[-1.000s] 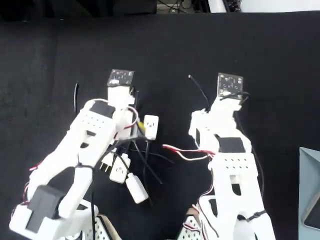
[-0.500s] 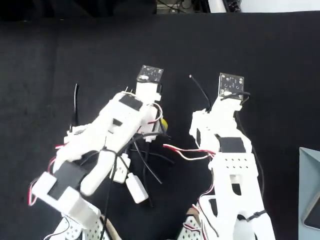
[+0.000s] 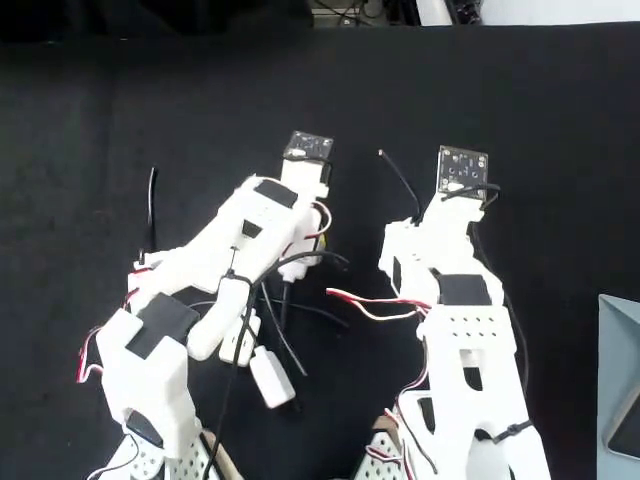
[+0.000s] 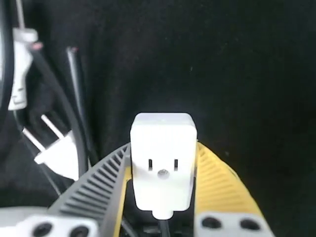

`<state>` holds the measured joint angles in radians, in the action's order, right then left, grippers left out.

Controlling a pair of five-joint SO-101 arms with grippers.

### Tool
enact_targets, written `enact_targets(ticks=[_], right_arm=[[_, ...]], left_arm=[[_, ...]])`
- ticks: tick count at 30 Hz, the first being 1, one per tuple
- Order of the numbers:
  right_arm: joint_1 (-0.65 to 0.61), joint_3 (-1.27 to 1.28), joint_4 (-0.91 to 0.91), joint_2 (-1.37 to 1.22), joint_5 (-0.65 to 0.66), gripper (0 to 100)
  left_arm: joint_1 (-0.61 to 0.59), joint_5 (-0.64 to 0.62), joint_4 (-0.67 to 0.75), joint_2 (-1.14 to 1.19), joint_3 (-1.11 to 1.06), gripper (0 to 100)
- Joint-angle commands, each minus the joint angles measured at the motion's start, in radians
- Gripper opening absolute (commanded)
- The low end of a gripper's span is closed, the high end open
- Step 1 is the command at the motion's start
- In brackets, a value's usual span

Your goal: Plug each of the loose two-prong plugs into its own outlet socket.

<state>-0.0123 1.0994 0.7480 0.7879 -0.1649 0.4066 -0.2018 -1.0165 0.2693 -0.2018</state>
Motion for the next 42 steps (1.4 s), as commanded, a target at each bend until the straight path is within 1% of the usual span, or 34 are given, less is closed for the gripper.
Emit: enact_targets(ticks=[1,4,7,17,23,25,27,29,33,35,37,40,42], right_arm=[[0.014,-0.007,-0.017,0.001,0.000,1.3],[0.014,-0.007,-0.017,0.001,0.000,1.3],[0.014,-0.007,-0.017,0.001,0.000,1.3],[0.011,-0.005,-0.017,0.001,0.000,1.3],[0.009,-0.005,-0.017,-0.001,0.000,1.3],[0.009,-0.005,-0.017,-0.002,0.000,1.3],[0.009,-0.005,-0.017,-0.002,0.000,1.3],[0.009,-0.005,-0.017,-0.004,0.000,1.3],[0.009,-0.004,-0.017,-0.004,0.000,1.3],[0.009,-0.004,-0.017,-0.004,0.000,1.3],[0.009,-0.004,-0.015,-0.004,0.000,1.3],[0.009,-0.004,-0.015,-0.004,0.000,1.3],[0.009,-0.004,-0.015,-0.004,0.000,1.3]], left_arm=[[-0.013,-0.008,-0.104,-0.123,0.084,3],[-0.019,-0.008,-0.186,-0.216,0.133,3],[-0.050,0.002,-0.247,-0.308,0.189,3],[-0.228,0.367,-0.368,-0.535,0.283,3],[-0.265,0.582,-0.502,-0.566,0.292,3],[-0.277,0.651,-0.522,-0.566,0.265,3],[-0.277,0.698,-0.517,-0.565,0.205,3],[-0.272,0.726,-0.477,-0.565,0.116,5],[-0.278,0.746,-0.325,-0.565,-0.097,15],[-0.280,0.746,-0.242,-0.566,-0.185,18],[-0.280,0.744,-0.195,-0.574,-0.242,19],[-0.277,0.744,-0.196,-0.578,-0.251,20],[-0.280,0.744,-0.235,-0.578,-0.222,20]])
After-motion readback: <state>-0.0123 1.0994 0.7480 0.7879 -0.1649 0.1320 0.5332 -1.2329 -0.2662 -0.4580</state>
